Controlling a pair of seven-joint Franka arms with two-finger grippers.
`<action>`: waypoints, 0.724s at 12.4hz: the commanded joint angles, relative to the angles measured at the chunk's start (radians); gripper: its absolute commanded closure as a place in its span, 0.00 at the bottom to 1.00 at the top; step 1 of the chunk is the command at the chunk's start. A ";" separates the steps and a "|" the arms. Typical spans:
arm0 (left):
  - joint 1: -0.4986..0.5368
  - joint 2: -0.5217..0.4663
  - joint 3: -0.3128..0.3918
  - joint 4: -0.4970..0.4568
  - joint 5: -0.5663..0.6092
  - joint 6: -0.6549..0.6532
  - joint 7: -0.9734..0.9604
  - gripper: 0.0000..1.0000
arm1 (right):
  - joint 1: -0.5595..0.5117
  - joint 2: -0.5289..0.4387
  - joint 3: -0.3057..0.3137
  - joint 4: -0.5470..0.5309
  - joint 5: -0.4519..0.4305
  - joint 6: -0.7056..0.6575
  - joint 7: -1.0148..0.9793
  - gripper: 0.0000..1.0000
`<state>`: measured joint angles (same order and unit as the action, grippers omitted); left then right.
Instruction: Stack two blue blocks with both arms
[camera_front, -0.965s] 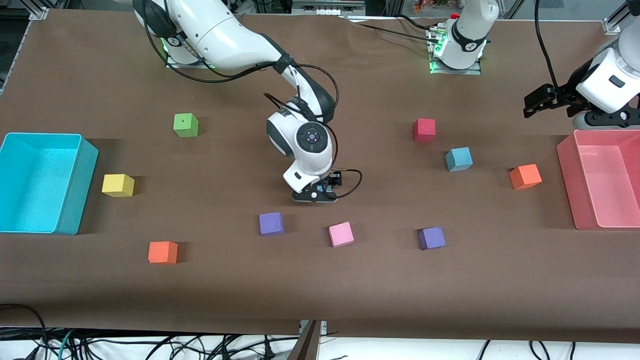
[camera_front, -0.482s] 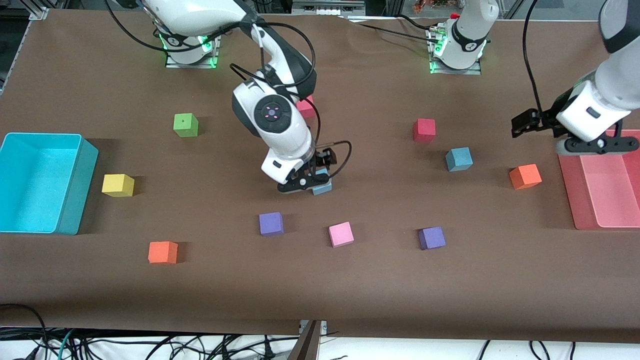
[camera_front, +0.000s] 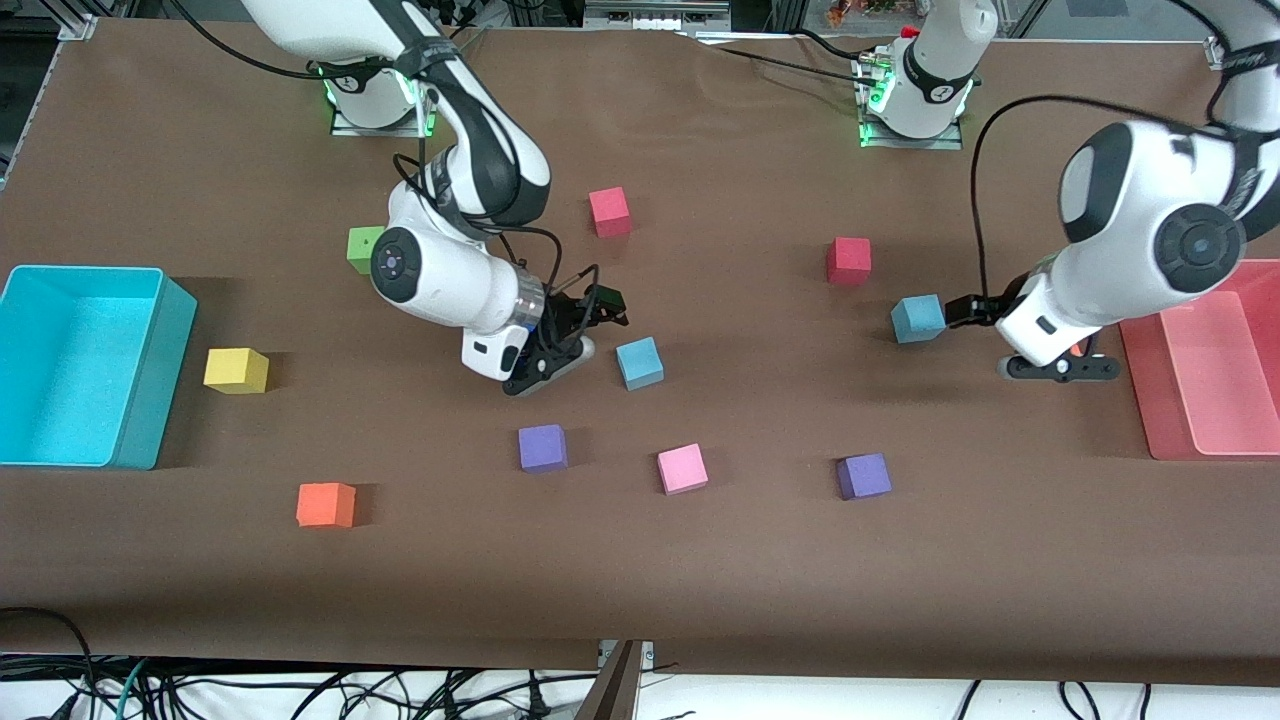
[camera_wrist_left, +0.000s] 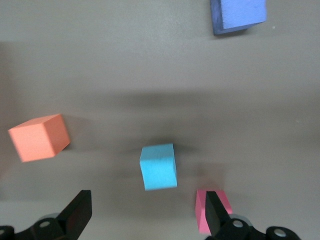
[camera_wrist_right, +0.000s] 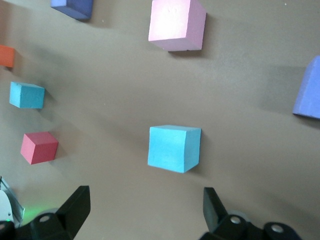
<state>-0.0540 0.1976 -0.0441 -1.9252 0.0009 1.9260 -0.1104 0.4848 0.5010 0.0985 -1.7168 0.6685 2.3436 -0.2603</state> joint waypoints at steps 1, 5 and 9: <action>-0.003 -0.024 0.001 -0.191 0.017 0.210 -0.005 0.00 | 0.001 -0.061 0.010 -0.177 0.242 0.167 -0.282 0.00; 0.003 -0.001 0.001 -0.389 0.016 0.433 0.001 0.00 | 0.003 -0.027 0.055 -0.253 0.579 0.339 -0.780 0.00; 0.003 0.035 0.001 -0.436 0.014 0.498 -0.005 0.00 | 0.012 0.054 0.060 -0.242 1.042 0.376 -1.355 0.00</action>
<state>-0.0527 0.2221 -0.0423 -2.3545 0.0010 2.3977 -0.1104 0.4986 0.5292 0.1491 -1.9643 1.5400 2.7017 -1.3862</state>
